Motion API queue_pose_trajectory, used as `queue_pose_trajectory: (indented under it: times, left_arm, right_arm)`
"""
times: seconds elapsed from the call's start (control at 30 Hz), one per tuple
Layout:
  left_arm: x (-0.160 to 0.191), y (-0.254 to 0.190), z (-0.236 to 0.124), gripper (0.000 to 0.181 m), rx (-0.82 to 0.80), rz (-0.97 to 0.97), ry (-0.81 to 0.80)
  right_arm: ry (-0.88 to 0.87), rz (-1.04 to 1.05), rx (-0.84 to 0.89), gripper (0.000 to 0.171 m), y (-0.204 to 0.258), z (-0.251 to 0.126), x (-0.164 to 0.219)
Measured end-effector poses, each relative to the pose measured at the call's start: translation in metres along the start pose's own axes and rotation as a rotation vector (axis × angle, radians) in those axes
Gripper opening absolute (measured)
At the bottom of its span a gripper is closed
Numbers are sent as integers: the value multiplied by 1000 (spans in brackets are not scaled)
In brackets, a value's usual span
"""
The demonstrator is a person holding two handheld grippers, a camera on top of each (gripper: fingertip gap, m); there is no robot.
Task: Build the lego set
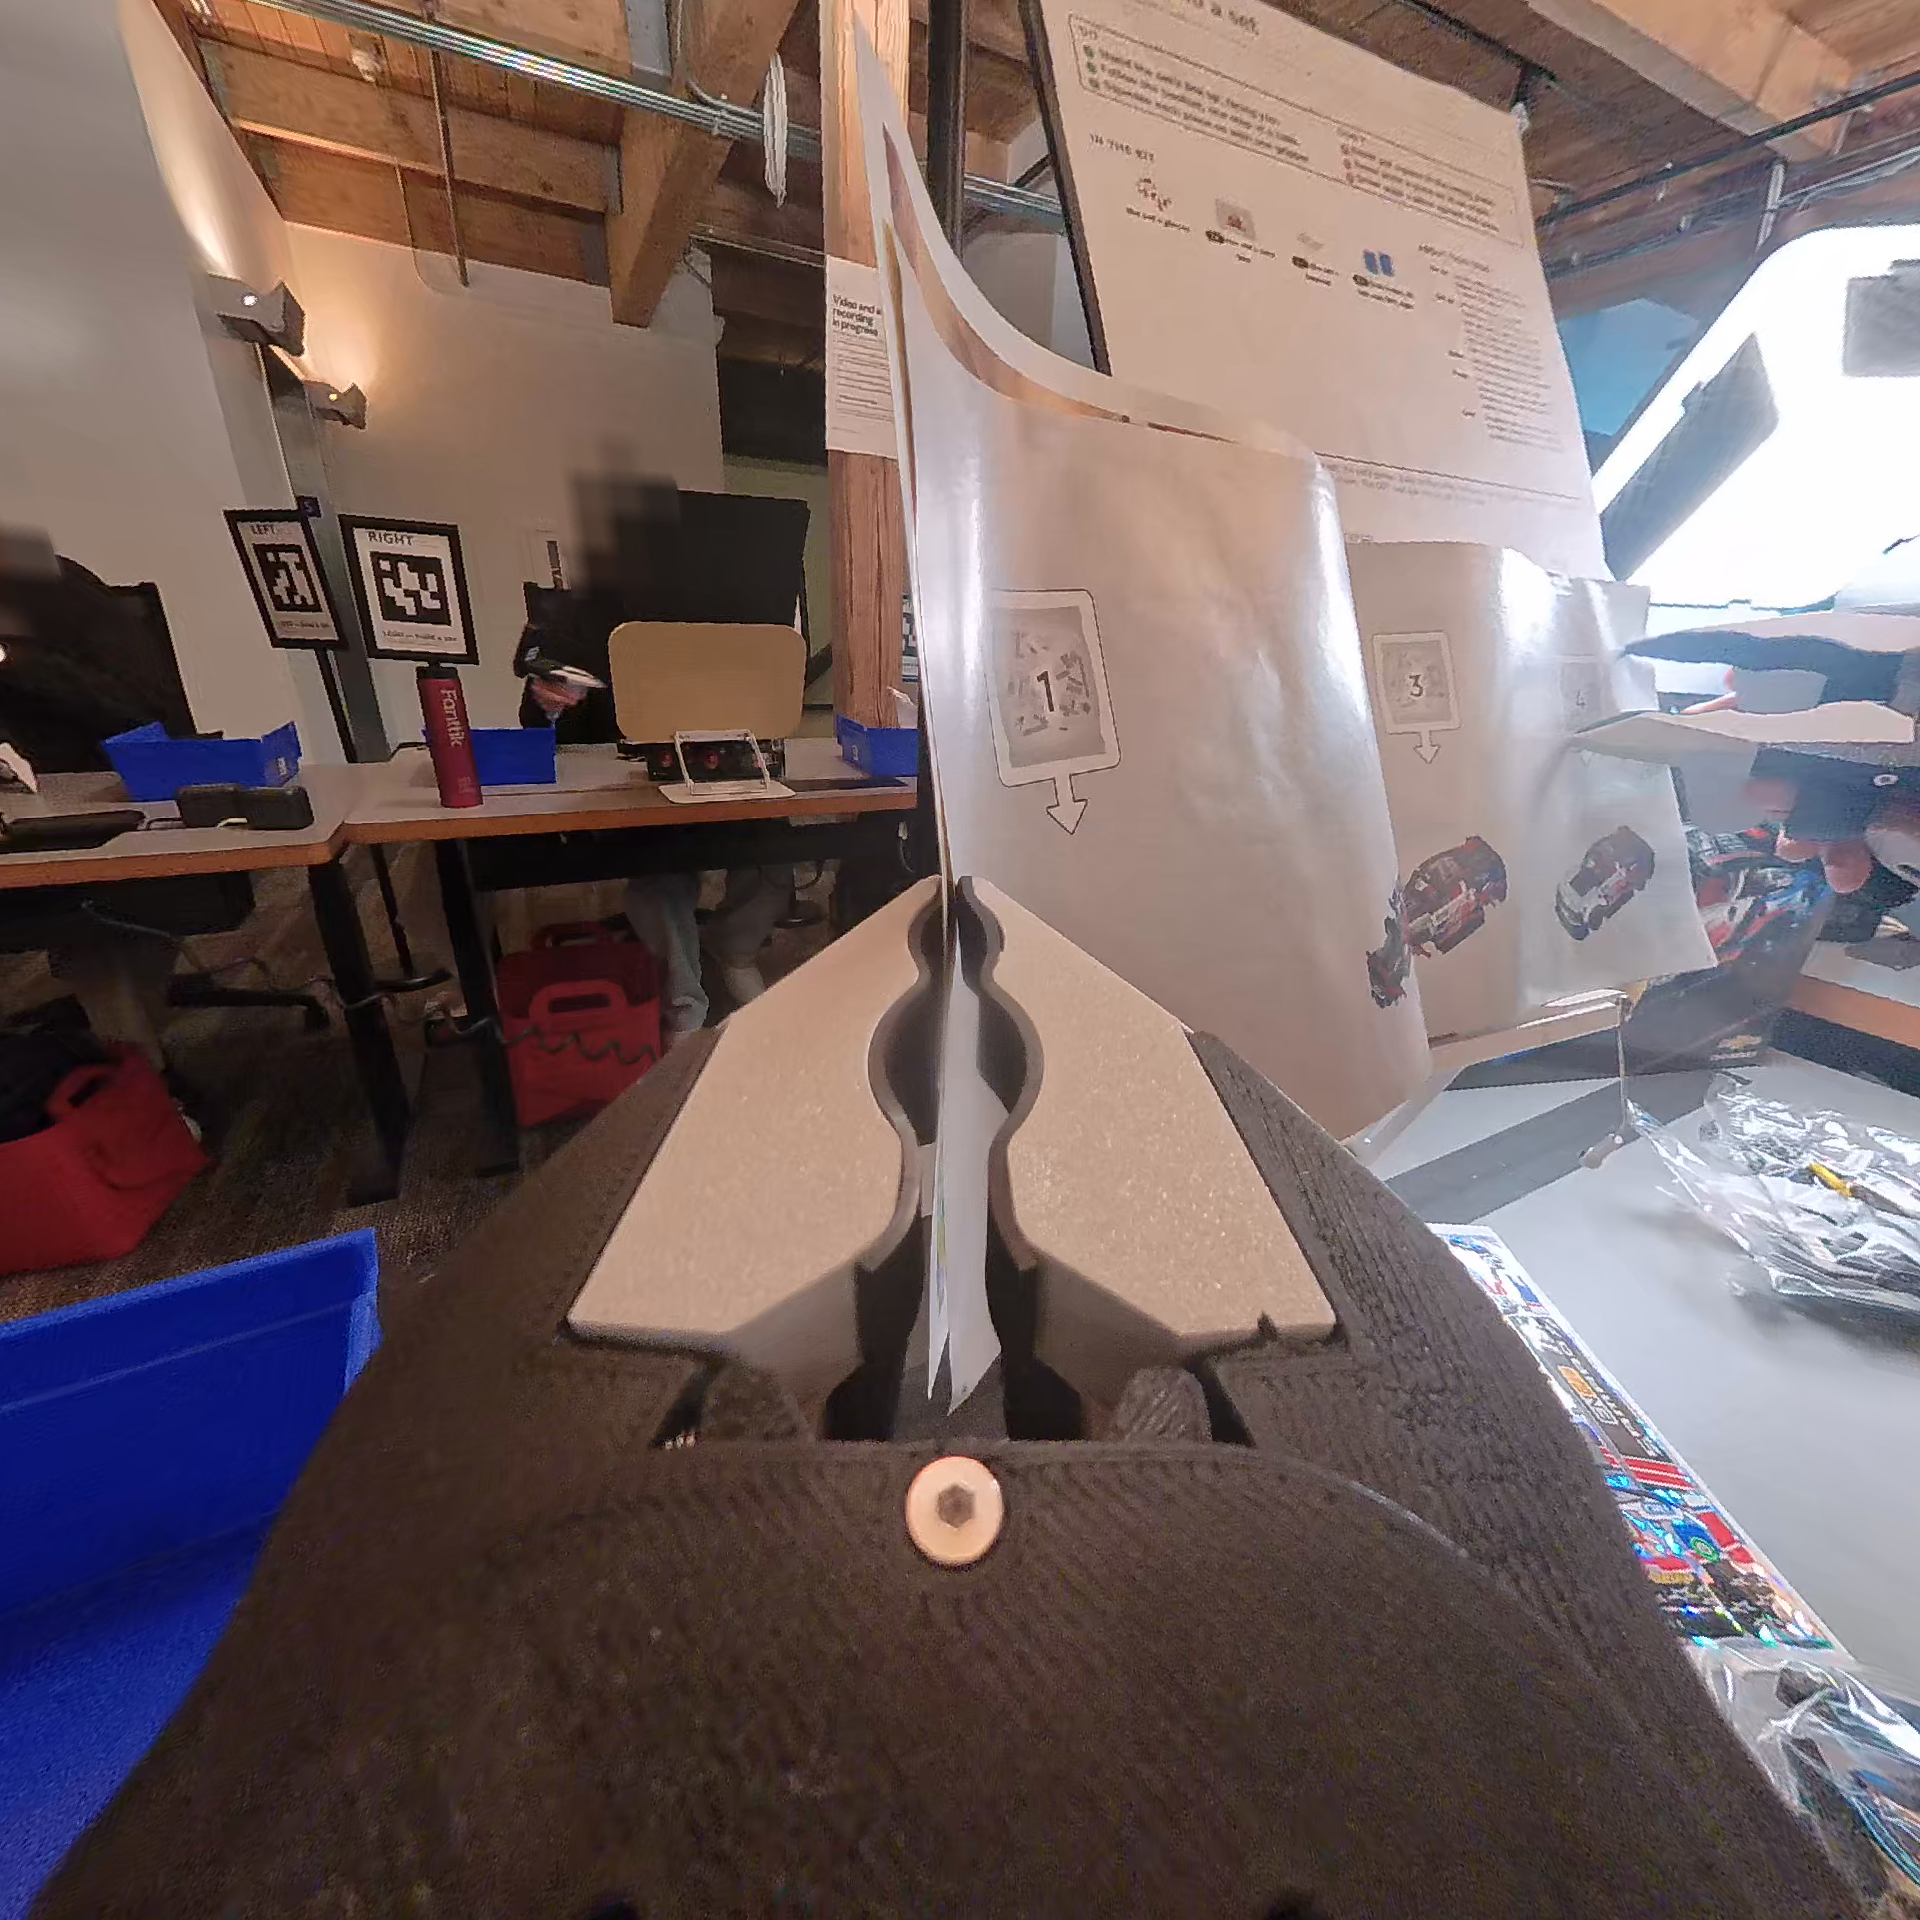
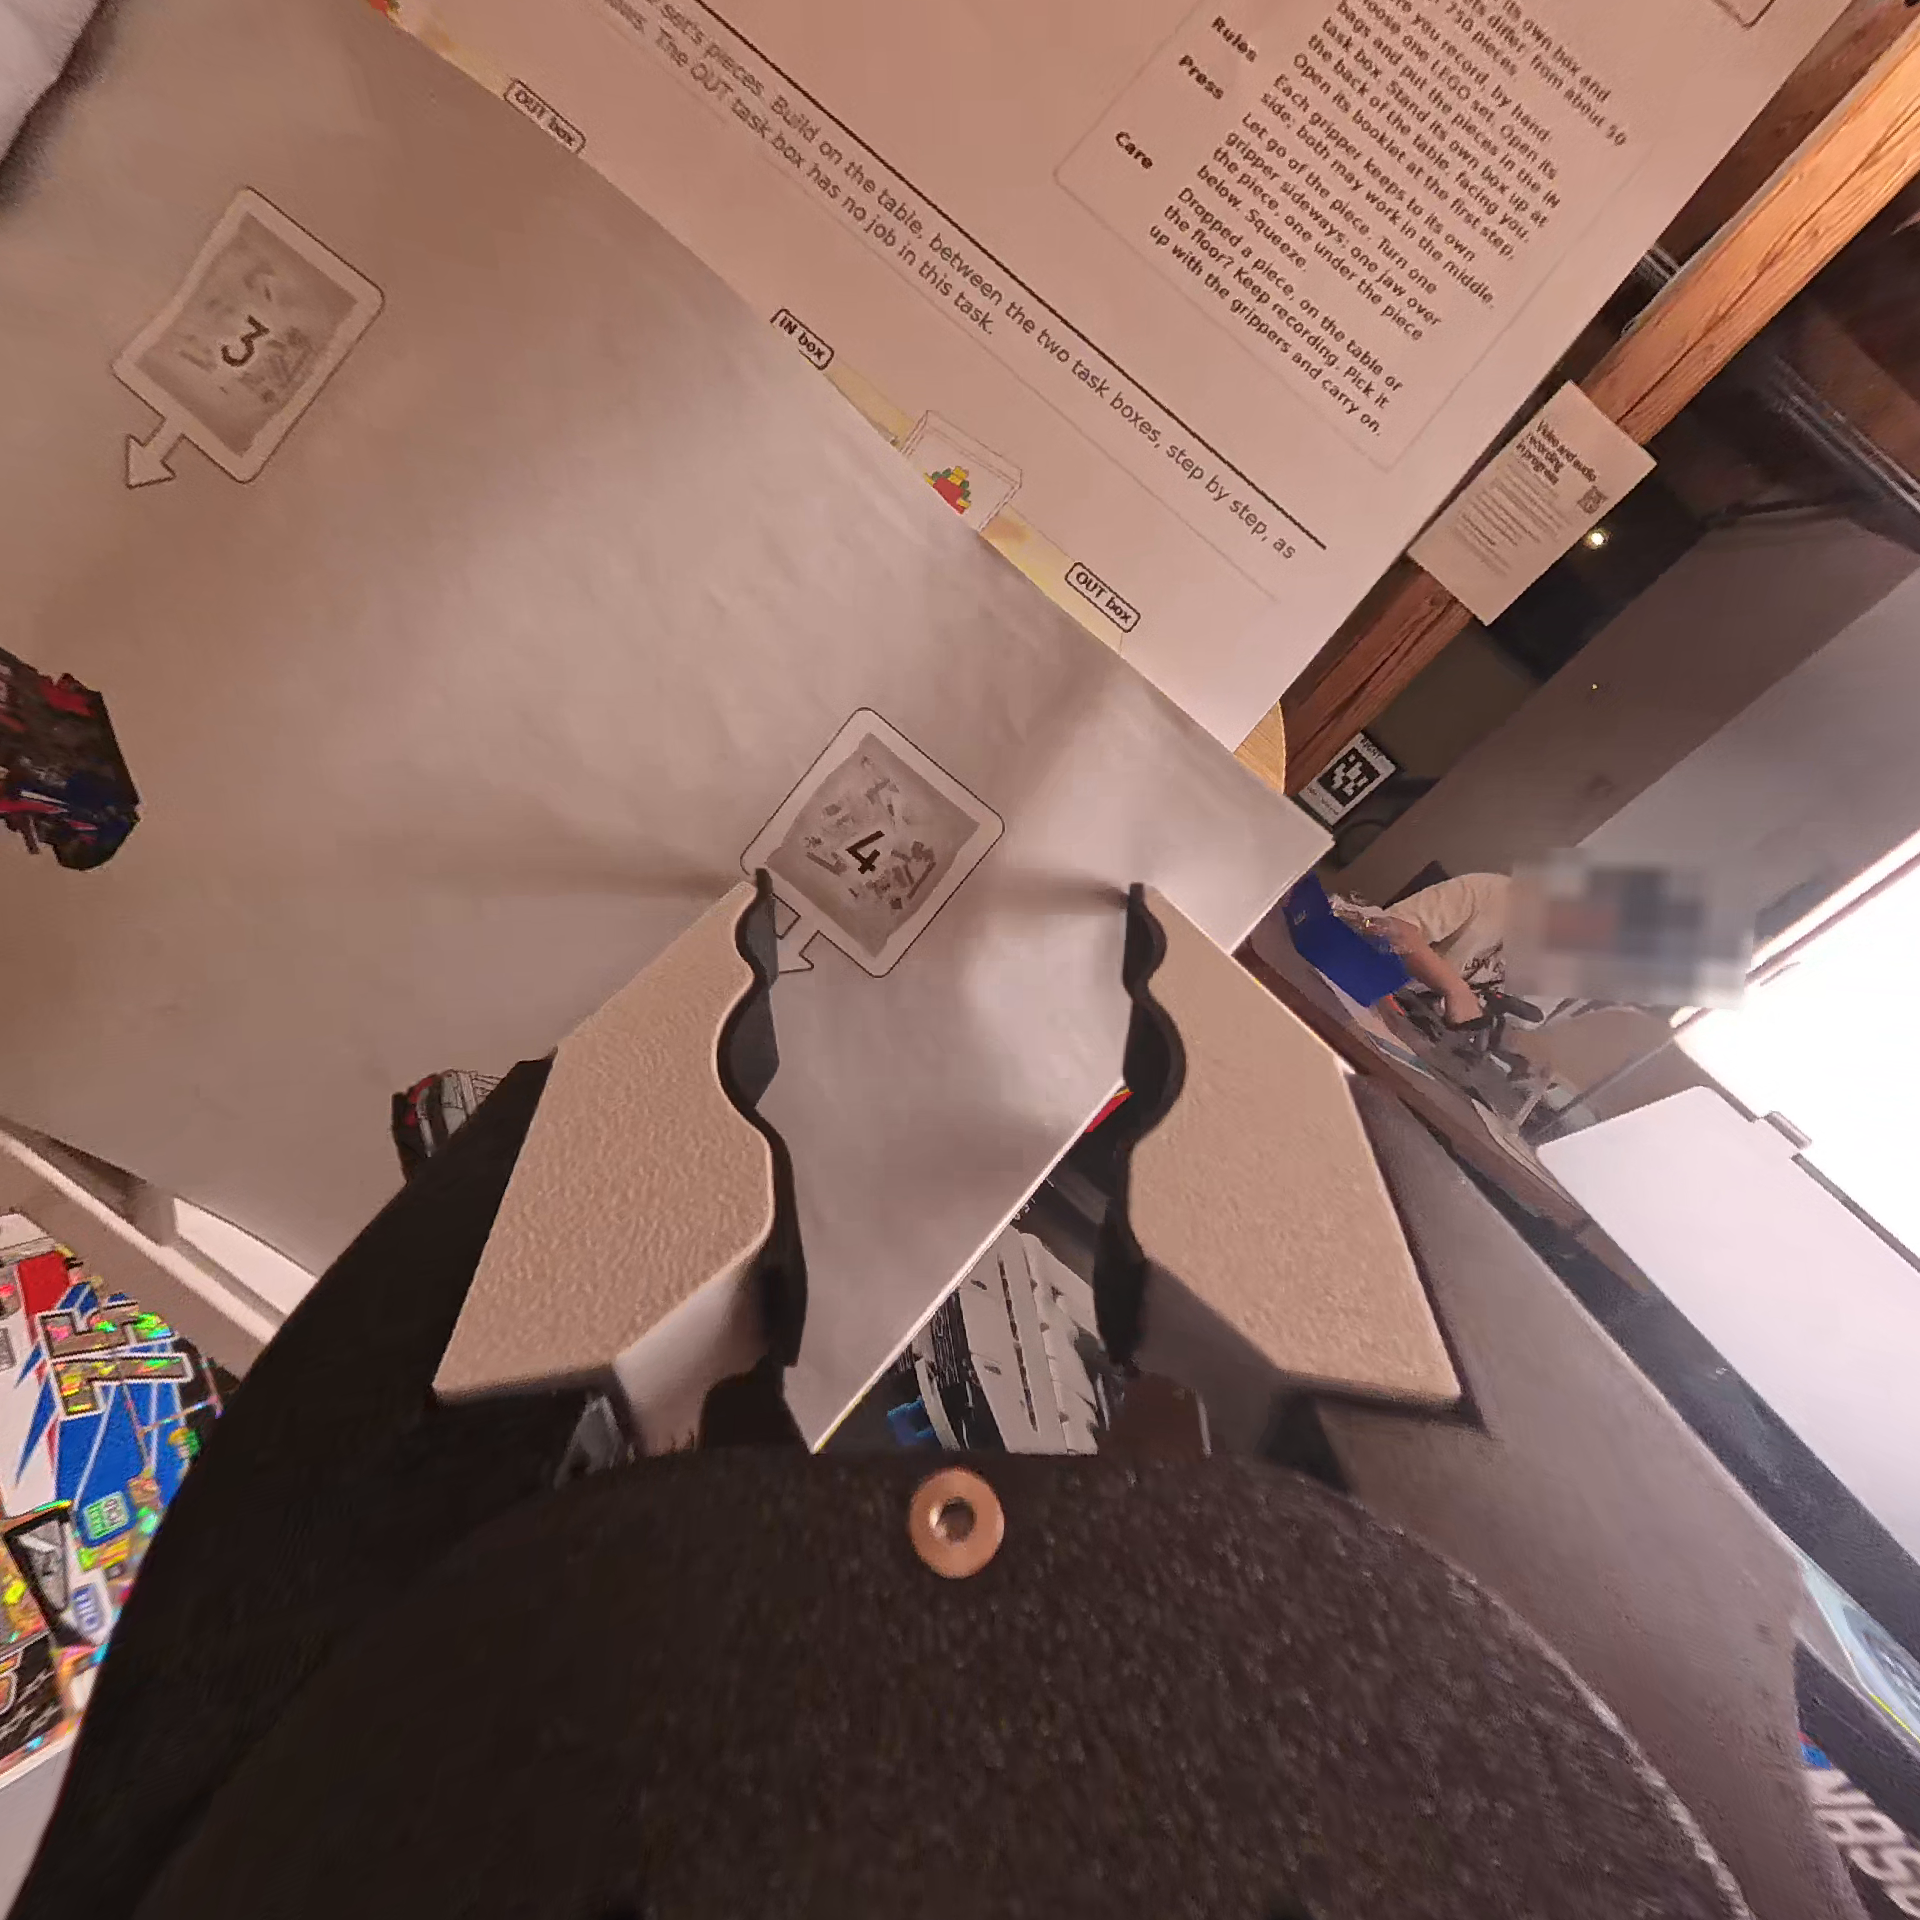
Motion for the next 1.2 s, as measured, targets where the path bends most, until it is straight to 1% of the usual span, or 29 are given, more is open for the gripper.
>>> queue_pose_trajectory:
  times: [0.13,0.2,0.3,0.33,0.4,0.47,0.57,0.6,0.7,0.77,0.97,1.03,1.1,1.2]
  left_arm:
    - [-2,1,-1,0,-2,2,-8]
    - [-3,2,-2,0,-5,-2,-12]
    - [-3,3,-3,0,-6,-6,-17]
    - [-4,3,-3,0,-6,-7,-18]
    - [-4,2,-3,0,-5,-6,-19]
    - [-4,1,-3,0,-4,-4,-19]
    - [-4,0,-2,0,-2,-3,-17]
    - [-4,0,-2,0,-2,-2,-16]
    - [-4,1,-3,0,-5,1,-16]
    - [-4,3,-4,0,-7,-3,-19]
    - [-5,1,-3,0,-4,1,-18]
    - [-5,2,-4,0,-5,0,-20]
    - [-6,3,-5,0,-8,-5,-24]
    - [-7,4,-6,0,-8,-8,-30]
  right_arm:
    - [-32,-3,-1,46,-3,-6,3]
    - [-93,13,-29,47,-3,-13,1]
    - [-216,53,-78,59,-5,-26,-5]
    - [-246,42,-87,64,-7,-29,-7]
    - [-286,-1,-67,68,-10,-32,-9]
    - [-245,-53,-57,75,-12,-25,-8]
    - [-102,-52,-96,96,-16,-5,-6]
    - [-54,-51,-105,100,-17,1,-5]
    - [-5,-103,-73,92,-17,8,-6]
    - [-2,-94,-68,89,-16,8,-7]
    - [-19,-109,-59,55,-16,2,-5]
    - [-25,-123,-59,41,-15,-3,-6]
    - [-48,-137,-58,31,-12,-10,-7]
    - [-91,-151,-51,26,-9,-25,-5]
Point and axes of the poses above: each gripper's, where its closed fingertips meet, z out along the fingers, x out of its underside, y = z × x across the jaws, the point moved 10 cm from there along -z, back along the fingers, and after that the axes turned 9 degrees about z, right-handed, at the moved point
